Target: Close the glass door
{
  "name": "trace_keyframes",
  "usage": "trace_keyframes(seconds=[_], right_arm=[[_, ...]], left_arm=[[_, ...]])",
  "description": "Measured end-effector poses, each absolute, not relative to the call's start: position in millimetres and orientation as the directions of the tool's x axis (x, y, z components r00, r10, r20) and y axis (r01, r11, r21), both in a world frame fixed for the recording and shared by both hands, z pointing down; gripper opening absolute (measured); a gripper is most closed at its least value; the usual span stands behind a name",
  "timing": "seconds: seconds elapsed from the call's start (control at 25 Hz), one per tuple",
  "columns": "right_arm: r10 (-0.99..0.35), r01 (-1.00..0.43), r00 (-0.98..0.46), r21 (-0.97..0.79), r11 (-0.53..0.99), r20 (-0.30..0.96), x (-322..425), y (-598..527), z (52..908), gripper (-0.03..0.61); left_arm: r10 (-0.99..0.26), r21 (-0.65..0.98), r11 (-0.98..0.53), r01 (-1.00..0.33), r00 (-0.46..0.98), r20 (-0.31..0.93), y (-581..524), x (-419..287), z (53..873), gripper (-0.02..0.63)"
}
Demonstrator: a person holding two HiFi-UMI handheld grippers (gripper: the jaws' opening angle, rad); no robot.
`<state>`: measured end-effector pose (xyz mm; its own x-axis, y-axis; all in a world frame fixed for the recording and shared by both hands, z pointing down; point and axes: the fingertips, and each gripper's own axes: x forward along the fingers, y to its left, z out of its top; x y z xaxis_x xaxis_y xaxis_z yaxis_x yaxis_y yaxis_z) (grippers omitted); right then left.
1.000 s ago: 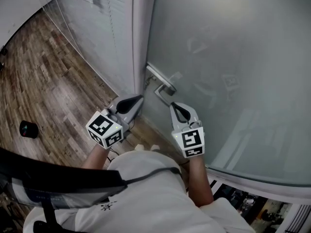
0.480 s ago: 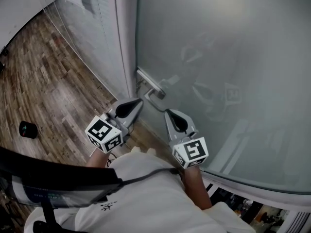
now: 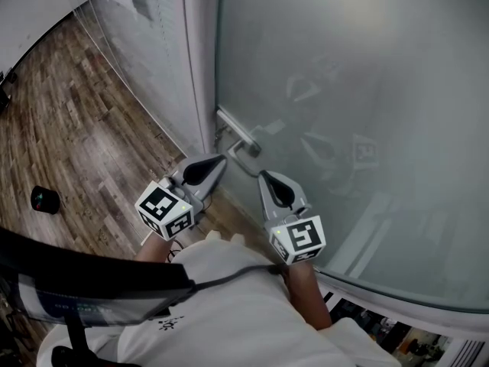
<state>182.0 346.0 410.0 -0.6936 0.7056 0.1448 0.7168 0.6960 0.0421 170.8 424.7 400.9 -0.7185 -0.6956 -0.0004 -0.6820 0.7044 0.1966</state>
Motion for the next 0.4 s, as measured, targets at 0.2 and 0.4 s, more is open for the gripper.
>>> trace_keyframes(seconds=[0.2, 0.4], right_arm=[[0.702, 0.715, -0.696, 0.054, 0.697, 0.152, 180, 351, 409, 0.008], [0.695, 0.712, -0.699, 0.065, 0.699, 0.169, 178, 359, 411, 0.008]], left_arm=[[-0.696, 0.200, 0.703, -0.682, -0.718, -0.001, 430, 170, 401, 0.003], [-0.697, 0.204, 0.701, -0.683, -0.717, -0.004, 440, 168, 399, 0.003]])
